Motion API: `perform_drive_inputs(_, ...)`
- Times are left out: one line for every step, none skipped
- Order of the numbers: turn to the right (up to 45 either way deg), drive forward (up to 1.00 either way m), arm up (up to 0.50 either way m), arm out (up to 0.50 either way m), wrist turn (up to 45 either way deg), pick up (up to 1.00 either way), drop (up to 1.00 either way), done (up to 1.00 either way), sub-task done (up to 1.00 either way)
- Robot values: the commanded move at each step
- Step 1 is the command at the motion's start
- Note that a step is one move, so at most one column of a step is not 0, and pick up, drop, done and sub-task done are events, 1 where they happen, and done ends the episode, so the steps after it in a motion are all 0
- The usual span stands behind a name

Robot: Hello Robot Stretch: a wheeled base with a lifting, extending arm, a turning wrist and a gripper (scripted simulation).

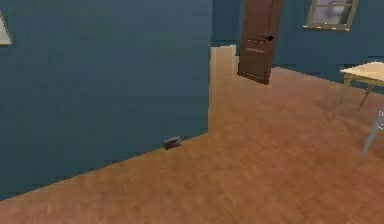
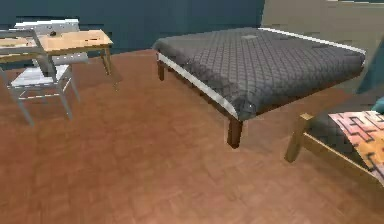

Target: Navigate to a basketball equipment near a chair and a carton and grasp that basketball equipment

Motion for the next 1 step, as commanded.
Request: perform_drive_inputs(45.0,0.00,0.00,0.00,0.0,0.00,0.00,0.00,0.00)
